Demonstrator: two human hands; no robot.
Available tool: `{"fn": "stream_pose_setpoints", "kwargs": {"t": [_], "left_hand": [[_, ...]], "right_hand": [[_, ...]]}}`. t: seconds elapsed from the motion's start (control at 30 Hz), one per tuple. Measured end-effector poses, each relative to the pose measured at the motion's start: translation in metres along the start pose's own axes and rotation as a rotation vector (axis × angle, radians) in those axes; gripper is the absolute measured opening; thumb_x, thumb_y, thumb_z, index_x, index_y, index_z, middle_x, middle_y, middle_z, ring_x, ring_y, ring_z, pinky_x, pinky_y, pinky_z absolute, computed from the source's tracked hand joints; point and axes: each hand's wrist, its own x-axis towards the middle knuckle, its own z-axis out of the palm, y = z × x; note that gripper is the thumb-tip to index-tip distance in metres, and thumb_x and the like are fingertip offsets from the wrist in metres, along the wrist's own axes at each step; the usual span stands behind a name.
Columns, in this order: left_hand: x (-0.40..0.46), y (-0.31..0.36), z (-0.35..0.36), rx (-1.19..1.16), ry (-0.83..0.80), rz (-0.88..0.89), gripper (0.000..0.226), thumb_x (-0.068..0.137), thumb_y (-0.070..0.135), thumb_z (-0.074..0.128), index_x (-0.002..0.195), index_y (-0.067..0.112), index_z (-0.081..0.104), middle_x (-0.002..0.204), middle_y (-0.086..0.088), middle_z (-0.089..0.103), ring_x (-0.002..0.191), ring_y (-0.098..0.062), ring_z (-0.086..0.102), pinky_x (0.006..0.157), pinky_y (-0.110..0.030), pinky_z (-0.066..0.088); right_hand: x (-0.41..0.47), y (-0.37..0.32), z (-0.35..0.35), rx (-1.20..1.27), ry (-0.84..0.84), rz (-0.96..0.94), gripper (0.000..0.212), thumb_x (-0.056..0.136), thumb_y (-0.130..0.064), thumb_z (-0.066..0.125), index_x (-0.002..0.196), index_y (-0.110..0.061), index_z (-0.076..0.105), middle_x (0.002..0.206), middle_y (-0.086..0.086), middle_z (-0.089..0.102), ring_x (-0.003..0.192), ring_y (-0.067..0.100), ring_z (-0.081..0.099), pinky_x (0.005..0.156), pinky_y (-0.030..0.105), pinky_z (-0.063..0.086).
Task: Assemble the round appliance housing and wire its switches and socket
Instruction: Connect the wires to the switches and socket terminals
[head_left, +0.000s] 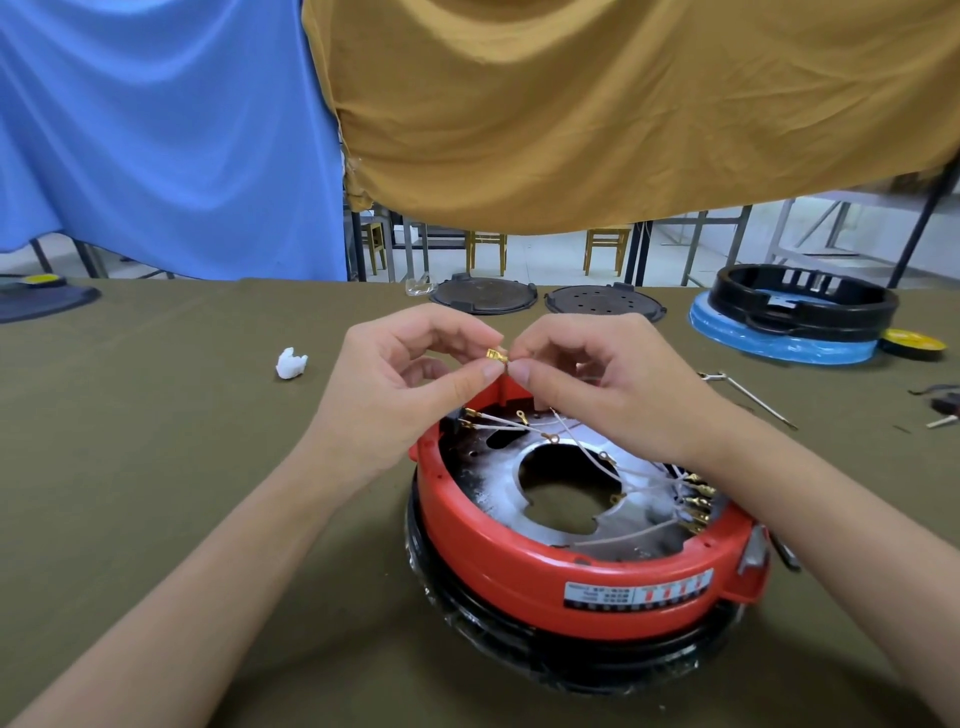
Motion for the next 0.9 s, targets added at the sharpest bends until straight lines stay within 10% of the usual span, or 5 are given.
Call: {"fn": "stream_pose_setpoints", "kwargs": {"t": [0.13, 0.43, 0.7, 0.9], "left_hand": [[0.0, 0.0, -0.002, 0.004, 0.032, -0.008, 0.014, 0.081, 0.012, 0.077, 0.093, 0.015, 0.073, 0.089, -0.014, 0.071, 0.073, -0.052, 0.059, 0.064, -0.065, 0.049], [0.001, 0.0, 0.0, 0.045, -0.014, -0.022, 0.015, 0.081, 0.007, 0.076, 0.087, 0.022, 0.076, 0.082, -0.004, 0.073, 0.071, -0.019, 0.067, 0.068, -0.031, 0.055], [-0.001, 0.003, 0.002, -0.018, 0.026, -0.144, 0.014, 0.084, 0.022, 0.075, 0.094, 0.011, 0.074, 0.086, -0.008, 0.075, 0.078, -0.025, 0.07, 0.07, -0.038, 0.057], [0.0, 0.002, -0.001, -0.057, -0.029, -0.232, 0.02, 0.084, 0.037, 0.07, 0.088, 0.018, 0.075, 0.082, -0.006, 0.073, 0.076, -0.048, 0.054, 0.071, -0.078, 0.038]], "right_hand": [[0.0, 0.0, 0.0, -0.035, 0.02, 0.004, 0.007, 0.095, -0.012, 0.065, 0.092, -0.011, 0.07, 0.069, -0.001, 0.063, 0.062, 0.016, 0.055, 0.057, 0.028, 0.045], [0.001, -0.006, 0.002, -0.298, 0.093, -0.096, 0.007, 0.091, -0.015, 0.064, 0.093, -0.014, 0.07, 0.066, -0.008, 0.062, 0.057, 0.014, 0.051, 0.055, 0.018, 0.037], [0.002, -0.01, 0.001, -0.509, 0.208, -0.267, 0.012, 0.091, -0.009, 0.063, 0.092, -0.009, 0.075, 0.074, 0.0, 0.066, 0.064, 0.021, 0.06, 0.055, 0.041, 0.05], [0.001, -0.01, 0.002, -0.635, 0.301, -0.384, 0.013, 0.092, -0.008, 0.063, 0.088, -0.006, 0.076, 0.071, 0.005, 0.067, 0.064, 0.026, 0.064, 0.05, 0.041, 0.05]]}}
